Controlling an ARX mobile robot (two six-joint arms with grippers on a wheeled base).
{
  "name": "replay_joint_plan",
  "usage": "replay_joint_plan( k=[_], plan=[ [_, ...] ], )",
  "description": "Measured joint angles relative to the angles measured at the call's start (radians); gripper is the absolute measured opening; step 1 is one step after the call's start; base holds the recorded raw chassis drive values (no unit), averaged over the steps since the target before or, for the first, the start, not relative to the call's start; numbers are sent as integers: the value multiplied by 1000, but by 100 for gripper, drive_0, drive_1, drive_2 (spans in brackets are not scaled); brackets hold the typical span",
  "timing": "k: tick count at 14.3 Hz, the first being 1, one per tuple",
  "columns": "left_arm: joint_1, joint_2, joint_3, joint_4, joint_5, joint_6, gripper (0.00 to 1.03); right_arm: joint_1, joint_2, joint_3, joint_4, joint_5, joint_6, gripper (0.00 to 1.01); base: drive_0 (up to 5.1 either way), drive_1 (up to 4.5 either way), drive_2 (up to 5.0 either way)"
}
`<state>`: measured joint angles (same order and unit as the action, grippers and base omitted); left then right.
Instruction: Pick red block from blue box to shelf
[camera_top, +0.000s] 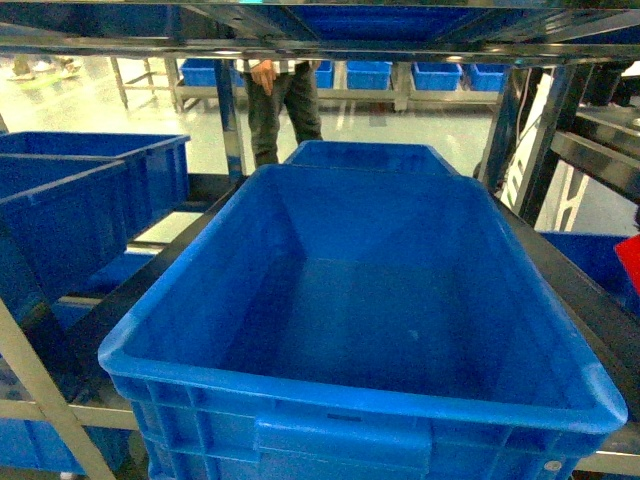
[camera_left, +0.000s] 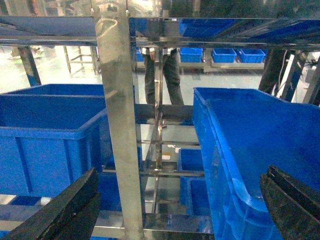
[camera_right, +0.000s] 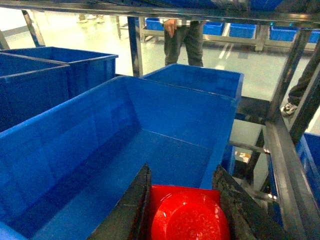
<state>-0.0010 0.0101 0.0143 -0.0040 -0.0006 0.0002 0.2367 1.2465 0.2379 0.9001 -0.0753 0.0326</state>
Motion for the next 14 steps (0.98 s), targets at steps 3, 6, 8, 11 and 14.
replay_joint_plan(
  k=[3,6,8,11,14],
  plan=[
    [0,0,0,0,0,0,98,0,161,76,76,-55,-3,29,0,0,0],
    [0,0,0,0,0,0,98,14,293,158,111,-88,-4,29,0,0,0],
    [0,0,0,0,0,0,98,24,350,196,110,-123,-5,29,0,0,0],
    [0,0,0,0,0,0,98,25,422,225,132,-132,-7,29,0,0,0],
    [0,0,0,0,0,0,98,18,434,211,185,-156,-15,60,0,0,0]
  ],
)
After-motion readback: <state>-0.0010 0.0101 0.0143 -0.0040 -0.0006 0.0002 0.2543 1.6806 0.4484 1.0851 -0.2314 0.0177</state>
